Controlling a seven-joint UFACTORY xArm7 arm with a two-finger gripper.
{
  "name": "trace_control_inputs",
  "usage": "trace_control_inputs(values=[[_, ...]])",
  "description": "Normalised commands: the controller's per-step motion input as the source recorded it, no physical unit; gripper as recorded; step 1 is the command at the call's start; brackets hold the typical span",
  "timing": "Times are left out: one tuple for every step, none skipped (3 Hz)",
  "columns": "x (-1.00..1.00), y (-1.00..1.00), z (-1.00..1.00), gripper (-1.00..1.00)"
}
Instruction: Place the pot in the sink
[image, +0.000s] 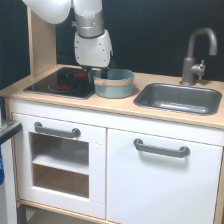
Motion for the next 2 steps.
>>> trace_control_inputs(values=[[-0.06, 0.08, 0.43, -0.94], [0.02, 0.06, 0.33, -0.99]])
